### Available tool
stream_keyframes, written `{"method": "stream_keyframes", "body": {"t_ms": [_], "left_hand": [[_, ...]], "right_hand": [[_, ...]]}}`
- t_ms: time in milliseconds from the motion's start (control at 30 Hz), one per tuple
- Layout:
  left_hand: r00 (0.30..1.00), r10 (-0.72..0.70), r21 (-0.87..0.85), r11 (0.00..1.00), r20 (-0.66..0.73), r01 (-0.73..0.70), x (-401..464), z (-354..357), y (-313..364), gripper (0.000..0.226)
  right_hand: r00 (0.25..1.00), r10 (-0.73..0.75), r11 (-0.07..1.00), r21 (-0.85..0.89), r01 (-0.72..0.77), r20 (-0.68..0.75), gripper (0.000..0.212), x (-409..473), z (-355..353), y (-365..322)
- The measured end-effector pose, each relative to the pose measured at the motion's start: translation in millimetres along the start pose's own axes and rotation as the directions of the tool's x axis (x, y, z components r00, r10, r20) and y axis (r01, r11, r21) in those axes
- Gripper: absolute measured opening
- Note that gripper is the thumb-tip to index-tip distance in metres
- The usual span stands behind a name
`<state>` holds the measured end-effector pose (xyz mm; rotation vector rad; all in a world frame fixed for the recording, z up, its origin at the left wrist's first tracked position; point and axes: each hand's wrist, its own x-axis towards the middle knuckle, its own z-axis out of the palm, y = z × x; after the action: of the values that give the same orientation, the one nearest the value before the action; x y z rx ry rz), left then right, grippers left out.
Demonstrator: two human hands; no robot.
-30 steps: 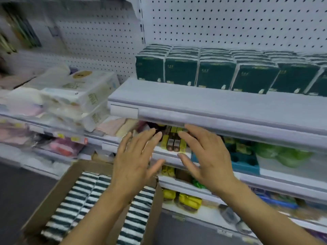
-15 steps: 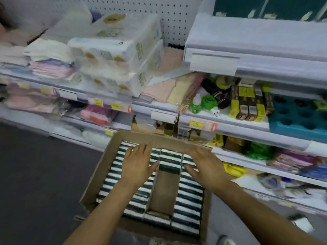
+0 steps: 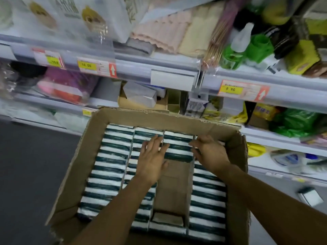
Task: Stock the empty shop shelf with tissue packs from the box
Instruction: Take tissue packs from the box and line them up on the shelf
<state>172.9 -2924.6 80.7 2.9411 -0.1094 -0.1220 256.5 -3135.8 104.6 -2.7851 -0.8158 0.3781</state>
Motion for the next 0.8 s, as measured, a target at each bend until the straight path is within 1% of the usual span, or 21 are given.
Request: {"method": "stream_keyframes", "body": {"t_ms": [133,200,300,367,467,500,567,633,700,733,800], "left_hand": [[0.999,-0.016,0.019,1.0,-0.042,0.017,5,32,-1,0.062],[0.998,-0.036,-0.003,0.999,-0.061,0.036,4,41,0,0.057],[0.993,-0.048,-0.012,0.999,-0.11,0.047,2,45,2,0.048],[0.991,-0.039,0.011,0.999,-0.124,0.041,2,45,3,0.046],[0.997,-0.008,0.063,0.998,-0.079,0.013,4,47,3,0.044],[0.998,0.001,0.072,0.997,-0.065,0.004,5,46,2,0.044],[0.999,0.007,0.061,0.998,-0.043,-0.005,7,44,0,0.042],[1.0,0.01,0.037,0.999,-0.028,-0.009,7,39,0,0.037],[0.999,0.022,-0.022,0.999,-0.038,-0.023,4,31,-2,0.036],[0.999,0.016,-0.071,0.997,-0.042,-0.019,2,26,-4,0.036],[0.999,-0.029,-0.2,0.98,-0.04,0.021,-3,7,-4,0.033]], "right_hand": [[1.0,-0.014,1.0,-0.024,0.014,-0.014,0.03,14,29,8],[0.999,-0.022,0.999,-0.043,0.021,-0.034,0.031,17,38,9],[0.999,0.004,0.998,-0.062,-0.006,-0.037,0.03,22,41,5],[1.0,0.023,0.997,-0.068,-0.024,-0.013,0.036,24,38,1],[0.997,0.034,0.987,-0.157,-0.023,0.064,0.05,27,33,-2],[0.995,0.046,0.982,-0.189,-0.028,0.094,0.051,29,32,-3],[0.99,0.064,0.977,-0.209,-0.036,0.126,0.046,32,30,-5],[0.99,0.077,0.984,-0.171,-0.055,0.121,0.042,33,26,-6],[0.994,0.067,0.994,-0.089,-0.059,0.084,0.041,30,19,-5],[0.997,0.055,0.998,-0.027,-0.054,0.061,0.04,27,13,-4],[0.996,0.08,0.983,0.166,-0.085,0.033,0.034,17,-4,-4]]}}
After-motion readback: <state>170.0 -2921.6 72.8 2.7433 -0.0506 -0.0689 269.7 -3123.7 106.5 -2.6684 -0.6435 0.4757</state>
